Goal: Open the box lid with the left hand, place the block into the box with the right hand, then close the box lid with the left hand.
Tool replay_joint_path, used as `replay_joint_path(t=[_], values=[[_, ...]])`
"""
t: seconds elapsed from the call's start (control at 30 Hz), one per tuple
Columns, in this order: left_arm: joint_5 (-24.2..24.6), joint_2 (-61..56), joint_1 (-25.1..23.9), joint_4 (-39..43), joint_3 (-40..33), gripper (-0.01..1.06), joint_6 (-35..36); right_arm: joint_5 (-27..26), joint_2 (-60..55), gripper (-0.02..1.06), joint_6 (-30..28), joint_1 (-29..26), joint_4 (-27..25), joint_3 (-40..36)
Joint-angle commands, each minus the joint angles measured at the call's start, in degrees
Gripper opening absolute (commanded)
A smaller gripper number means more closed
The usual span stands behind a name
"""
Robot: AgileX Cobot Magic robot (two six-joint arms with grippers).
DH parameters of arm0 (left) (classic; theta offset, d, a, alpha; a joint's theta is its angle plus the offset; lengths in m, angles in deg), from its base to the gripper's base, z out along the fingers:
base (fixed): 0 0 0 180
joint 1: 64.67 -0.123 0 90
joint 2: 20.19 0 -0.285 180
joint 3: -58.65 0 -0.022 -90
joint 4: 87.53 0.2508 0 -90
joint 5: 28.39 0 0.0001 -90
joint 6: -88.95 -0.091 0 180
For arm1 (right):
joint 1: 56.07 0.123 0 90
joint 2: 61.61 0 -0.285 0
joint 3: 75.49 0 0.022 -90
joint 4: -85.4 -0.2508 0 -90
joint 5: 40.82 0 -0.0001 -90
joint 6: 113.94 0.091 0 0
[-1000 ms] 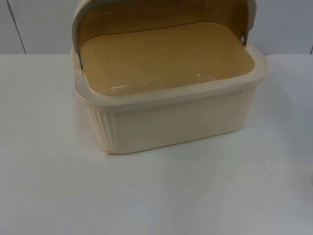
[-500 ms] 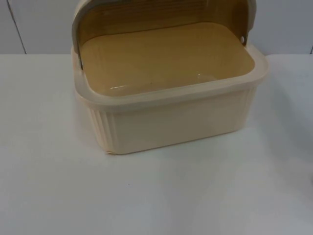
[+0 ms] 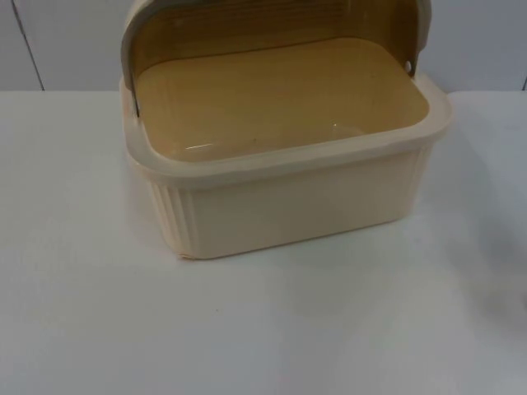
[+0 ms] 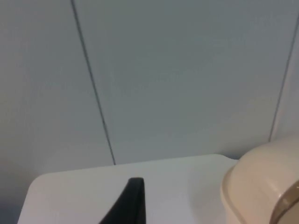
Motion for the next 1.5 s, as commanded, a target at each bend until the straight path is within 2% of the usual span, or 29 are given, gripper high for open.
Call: replay_joint_path(t=[0.0, 0.07, 0.2, 0.27, 0.4, 0.63, 0.87, 1.17, 1.23, 1.27, 1.37, 1.4, 1.43, 1.47], values=[[0.0, -0.3, 1.3, 1.2, 0.2, 1.04, 0.0, -0.4, -1.0, 1.05, -2.5, 0.2, -0.5, -0.2], [0.0, -0.3, 1.9, 1.4, 0.2, 1.04, 0.0, 0.2, -1.8, 1.05, -3.9, 0.2, -0.9, -0.2], [0.0, -0.3, 2.7, 1.4, 0.2, 1.04, 0.0, 1.2, -6.1, 1.05, -12.0, 0.2, -6.3, -0.2], [0.0, -0.3, 2.7, 1.4, 0.2, 1.04, 0.0, 1.4, -7.0, 1.05, -13.4, 0.2, -7.0, -0.2], [0.0, -0.3, 2.7, 1.4, 0.2, 1.04, 0.0, 1.5, -9.2, 1.05, -13.8, 0.0, -6.6, -0.2], [0.0, -0.3, 2.7, 1.4, 0.2, 1.04, 0.0, 0.6, -12.0, 1.05, -13.8, -4.5, -6.3, -0.2], [0.0, -0.3, 2.7, 1.4, 0.2, 1.04, 0.0, -0.4, -12.0, 1.05, -20.8, -5.1, -7.8, -0.2], [0.0, -0.3, 2.7, 1.4, 0.2, 1.04, 0.0, -0.9, -12.4, 1.04, -23.3, -5.1, -7.8, -0.2], [0.0, -0.3, 2.7, 1.4, 0.2, 1.04, 0.0, -0.9, -13.0, 0.98, -23.7, -5.1, -7.9, -0.2], [0.0, -0.3, 2.7, 1.4, 0.2, 1.04, 0.0, -0.9, -13.0, 0.98, -23.7, -5.1, -7.9, -0.2], [0.0, -0.3, 2.7, 1.4, 0.2, 1.04, 0.0, -1.4, -13.6, 0.54, -23.7, -5.1, -8.3, -0.2], [0.0, -0.3, 2.7, 1.4, 0.2, 1.04, 0.0, -2.1, -13.6, 0.33, -23.7, -5.1, -8.4, -0.2], [0.0, -0.3, 2.7, 1.4, 0.2, 1.04, 0.0, -2.1, -13.6, 0.33, -23.7, -5.1, -8.4, -0.2], [0.0, -0.3, 2.7, 1.4, 0.2, 1.04, 0.0, -2.3, -13.6, 0.13, -22.9, -5.1, -9.0, -0.2]])
